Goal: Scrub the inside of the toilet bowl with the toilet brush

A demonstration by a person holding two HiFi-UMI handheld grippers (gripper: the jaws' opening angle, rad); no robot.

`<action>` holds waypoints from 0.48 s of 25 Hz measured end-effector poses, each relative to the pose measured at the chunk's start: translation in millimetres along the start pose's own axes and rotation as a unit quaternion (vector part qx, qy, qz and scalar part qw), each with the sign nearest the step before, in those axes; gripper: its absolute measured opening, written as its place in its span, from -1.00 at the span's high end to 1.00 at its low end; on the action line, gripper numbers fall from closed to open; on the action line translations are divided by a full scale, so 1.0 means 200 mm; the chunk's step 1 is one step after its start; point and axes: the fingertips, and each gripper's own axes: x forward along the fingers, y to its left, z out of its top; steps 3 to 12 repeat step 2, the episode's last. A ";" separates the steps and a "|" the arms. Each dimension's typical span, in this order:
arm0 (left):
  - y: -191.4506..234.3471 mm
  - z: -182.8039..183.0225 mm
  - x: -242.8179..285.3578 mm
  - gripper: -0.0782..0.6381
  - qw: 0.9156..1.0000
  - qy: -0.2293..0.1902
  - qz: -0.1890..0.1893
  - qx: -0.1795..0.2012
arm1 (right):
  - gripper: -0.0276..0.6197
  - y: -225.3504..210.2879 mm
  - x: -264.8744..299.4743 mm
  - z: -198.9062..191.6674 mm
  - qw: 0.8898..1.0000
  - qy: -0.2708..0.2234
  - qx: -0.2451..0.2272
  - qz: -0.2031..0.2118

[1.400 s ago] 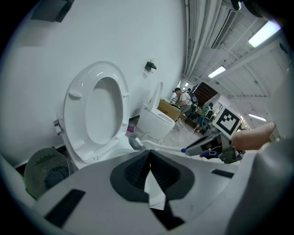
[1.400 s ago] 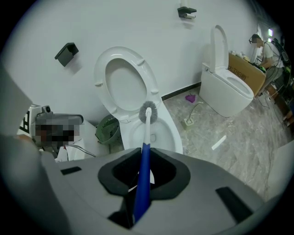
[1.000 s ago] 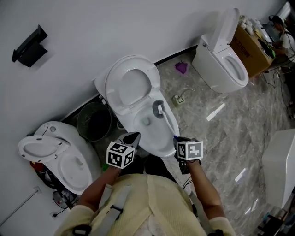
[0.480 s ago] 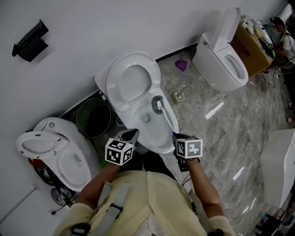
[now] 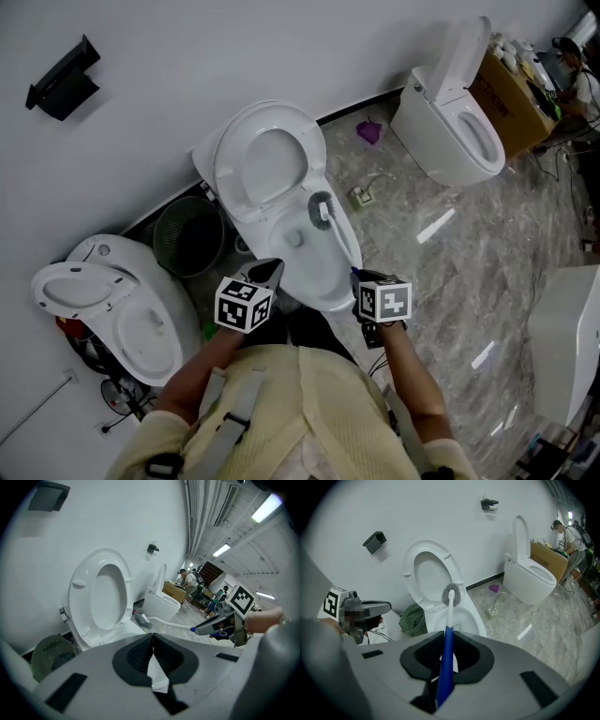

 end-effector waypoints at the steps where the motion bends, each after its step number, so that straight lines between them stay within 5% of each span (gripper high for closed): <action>1: -0.01 0.00 0.00 0.75 1.000 0.000 0.000 0.000 | 0.69 -0.01 -0.01 0.00 1.000 0.000 -0.001 0.000; 12: -0.02 0.00 0.00 0.75 1.000 0.000 0.001 0.001 | 0.69 -0.02 -0.01 -0.01 1.000 0.000 -0.003 -0.001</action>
